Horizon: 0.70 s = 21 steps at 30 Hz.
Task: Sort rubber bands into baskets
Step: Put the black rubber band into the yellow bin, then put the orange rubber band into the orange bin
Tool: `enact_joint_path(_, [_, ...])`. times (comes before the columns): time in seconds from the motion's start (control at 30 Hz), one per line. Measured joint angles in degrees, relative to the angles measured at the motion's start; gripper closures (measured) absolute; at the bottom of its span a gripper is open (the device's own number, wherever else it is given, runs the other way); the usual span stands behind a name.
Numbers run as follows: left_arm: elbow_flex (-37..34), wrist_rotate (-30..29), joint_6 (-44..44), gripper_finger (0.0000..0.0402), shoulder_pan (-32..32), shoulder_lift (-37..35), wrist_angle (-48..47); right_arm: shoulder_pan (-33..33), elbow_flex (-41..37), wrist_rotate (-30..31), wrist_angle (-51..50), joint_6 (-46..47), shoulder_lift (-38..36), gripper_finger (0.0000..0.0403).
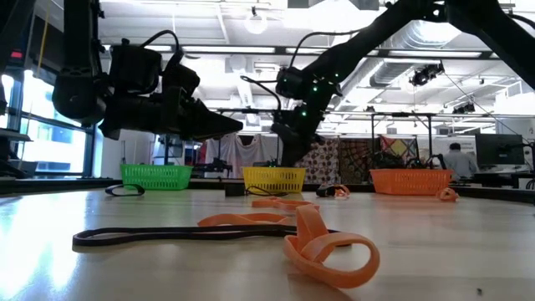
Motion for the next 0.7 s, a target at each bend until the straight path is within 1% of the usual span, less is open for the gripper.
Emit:
enact_joint_path(0.2, [0.0,0.0,0.0,0.0401,0.0,0.0,0.0,0.0,0.0,0.6,-0.5,-1.2,0.0,0.0300])
enact_joint_path(0.3, [0.0,0.0,0.0,0.0401,0.0,0.0,0.0,0.2,0.0,0.8,-0.6,-2.6,-0.1,0.0312])
enact_joint_path(0.4, [0.0,-0.7,0.1,0.0401,0.0,0.0,-0.1,1.2,-0.1,3.3,-2.3,-3.7,-1.2,0.0339])
enact_joint_path(0.5, [0.0,-0.9,1.3,0.0401,-0.2,0.0,-0.5,2.9,-0.4,5.6,-4.7,-5.3,-3.1,0.0380])
enact_joint_path(0.57, [0.0,-1.0,2.2,0.0401,-0.3,0.0,-1.2,4.3,-2.4,6.8,-4.9,-6.3,-5.1,0.0396])
enact_joint_path(0.63, [0.0,-1.0,2.9,0.0401,-0.6,0.0,-2.0,5.7,-5.7,6.6,-3.8,-5.5,-7.4,0.0394])
enact_joint_path(0.7, [0.0,-1.0,3.2,0.0401,-0.7,0.0,-2.9,7.4,-11.1,5.9,-0.6,-3.5,-10.7,0.0394])
